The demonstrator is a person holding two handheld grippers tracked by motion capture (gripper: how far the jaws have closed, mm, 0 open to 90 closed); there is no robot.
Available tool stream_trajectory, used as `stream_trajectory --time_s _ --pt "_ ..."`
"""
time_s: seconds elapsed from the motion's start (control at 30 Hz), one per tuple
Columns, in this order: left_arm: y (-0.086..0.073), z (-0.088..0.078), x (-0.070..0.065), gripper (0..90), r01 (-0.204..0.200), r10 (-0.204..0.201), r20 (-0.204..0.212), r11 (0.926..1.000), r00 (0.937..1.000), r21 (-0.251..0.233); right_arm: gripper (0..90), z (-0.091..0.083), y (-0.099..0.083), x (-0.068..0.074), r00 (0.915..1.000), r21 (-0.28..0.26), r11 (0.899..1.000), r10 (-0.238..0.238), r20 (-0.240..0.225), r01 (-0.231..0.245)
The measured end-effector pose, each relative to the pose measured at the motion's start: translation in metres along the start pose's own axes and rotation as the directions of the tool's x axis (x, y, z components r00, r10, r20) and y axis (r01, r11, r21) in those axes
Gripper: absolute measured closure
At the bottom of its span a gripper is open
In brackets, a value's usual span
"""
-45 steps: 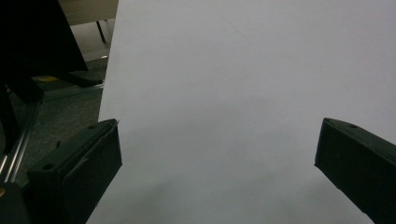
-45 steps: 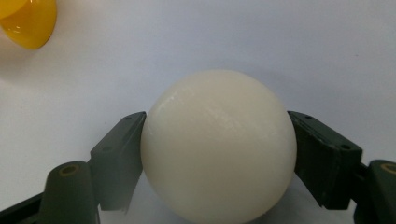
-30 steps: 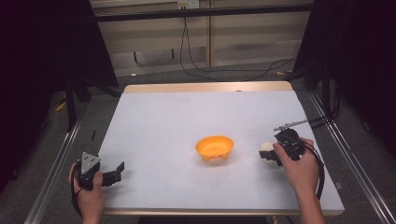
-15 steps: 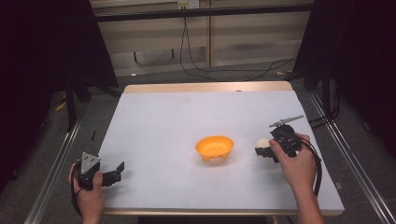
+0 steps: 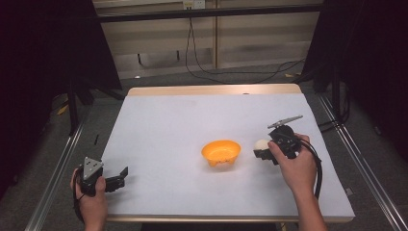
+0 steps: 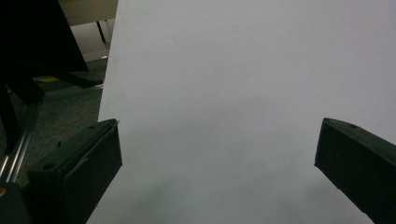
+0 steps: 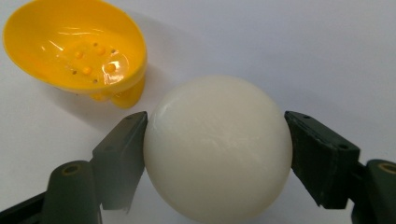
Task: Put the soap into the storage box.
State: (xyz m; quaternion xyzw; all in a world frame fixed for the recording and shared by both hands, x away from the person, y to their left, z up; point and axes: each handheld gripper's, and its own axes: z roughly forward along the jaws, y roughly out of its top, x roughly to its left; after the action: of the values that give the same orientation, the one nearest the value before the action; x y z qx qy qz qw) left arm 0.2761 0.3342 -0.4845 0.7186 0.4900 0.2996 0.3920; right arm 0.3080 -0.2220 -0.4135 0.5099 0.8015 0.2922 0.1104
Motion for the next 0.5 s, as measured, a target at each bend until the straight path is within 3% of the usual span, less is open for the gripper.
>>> stream_trajectory --time_s 0.5 --pt "0.0 0.0 0.0 0.4 0.002 -0.002 0.004 1.0 1.0 0.001 24.7 0.004 0.016 0.017 0.9988 -0.015 0.999 -0.038 -0.029 0.037"
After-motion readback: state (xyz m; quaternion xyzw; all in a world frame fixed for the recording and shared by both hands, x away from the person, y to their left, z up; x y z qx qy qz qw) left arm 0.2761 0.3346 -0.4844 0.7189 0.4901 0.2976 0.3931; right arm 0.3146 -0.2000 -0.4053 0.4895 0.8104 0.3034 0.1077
